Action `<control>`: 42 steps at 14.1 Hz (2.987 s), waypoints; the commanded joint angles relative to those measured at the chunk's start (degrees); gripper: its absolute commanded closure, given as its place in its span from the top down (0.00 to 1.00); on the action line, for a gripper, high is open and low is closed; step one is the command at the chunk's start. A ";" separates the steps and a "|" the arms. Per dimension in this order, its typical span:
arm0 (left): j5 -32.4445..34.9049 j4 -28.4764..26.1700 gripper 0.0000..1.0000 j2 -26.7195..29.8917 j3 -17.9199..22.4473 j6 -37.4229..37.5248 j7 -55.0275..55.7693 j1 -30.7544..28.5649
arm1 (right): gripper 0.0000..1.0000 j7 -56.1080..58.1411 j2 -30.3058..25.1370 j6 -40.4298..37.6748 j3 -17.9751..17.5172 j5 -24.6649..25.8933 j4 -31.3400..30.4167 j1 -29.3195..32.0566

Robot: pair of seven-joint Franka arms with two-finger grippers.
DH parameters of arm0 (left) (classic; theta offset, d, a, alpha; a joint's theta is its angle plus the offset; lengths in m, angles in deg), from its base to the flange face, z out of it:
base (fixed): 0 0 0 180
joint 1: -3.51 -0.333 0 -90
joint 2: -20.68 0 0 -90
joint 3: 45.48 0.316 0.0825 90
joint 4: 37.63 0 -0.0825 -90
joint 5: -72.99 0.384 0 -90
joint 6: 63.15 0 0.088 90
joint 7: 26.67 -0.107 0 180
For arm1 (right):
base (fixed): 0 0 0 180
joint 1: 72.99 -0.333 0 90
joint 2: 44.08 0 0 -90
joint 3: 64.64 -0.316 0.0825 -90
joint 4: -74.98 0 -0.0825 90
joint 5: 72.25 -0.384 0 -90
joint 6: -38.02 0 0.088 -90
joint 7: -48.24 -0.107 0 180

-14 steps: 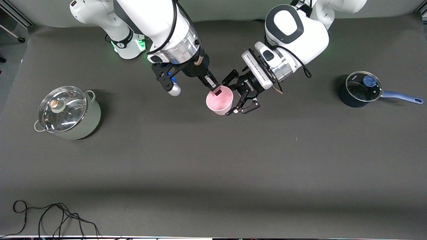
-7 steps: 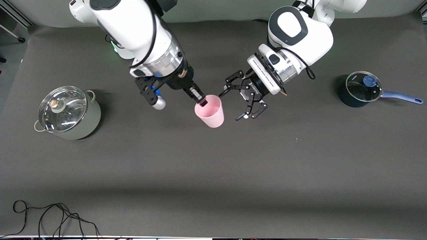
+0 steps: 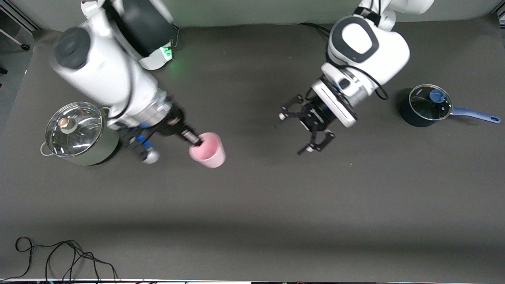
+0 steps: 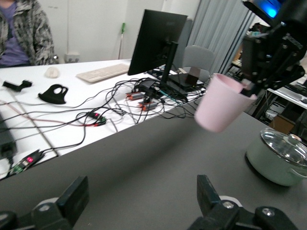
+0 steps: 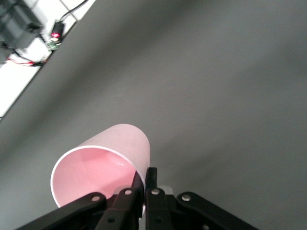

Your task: Transfer pink cup from left to right arm

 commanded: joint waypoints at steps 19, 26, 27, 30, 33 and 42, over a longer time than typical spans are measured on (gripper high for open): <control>83.14 17.82 1.00 -0.11 -0.09 74.18 62.06 -30.41 | 0.00 53.00 -2.11 31.44 13.87 -0.20 -43.14 9.65; 94.33 21.26 1.00 0.58 0.87 78.14 82.02 -31.90 | 0.33 54.42 -1.66 35.51 13.70 -0.29 -45.26 9.56; 95.21 21.26 1.00 0.85 0.87 77.63 82.45 -31.81 | 0.33 54.50 -1.83 35.42 13.70 -0.29 -45.26 9.56; 97.49 20.56 1.00 2.08 0.35 74.30 83.16 -31.28 | 0.33 54.59 -2.01 35.42 13.70 -0.29 -45.26 9.56; 97.59 20.29 1.00 2.17 -0.26 69.73 87.53 -30.67 | 0.33 55.73 -3.58 34.89 13.78 -0.38 -45.17 9.65; 96.45 20.73 1.00 2.08 0.17 70.15 84.40 -29.70 | 1.00 55.47 -16.51 19.73 16.51 3.99 -37.82 9.65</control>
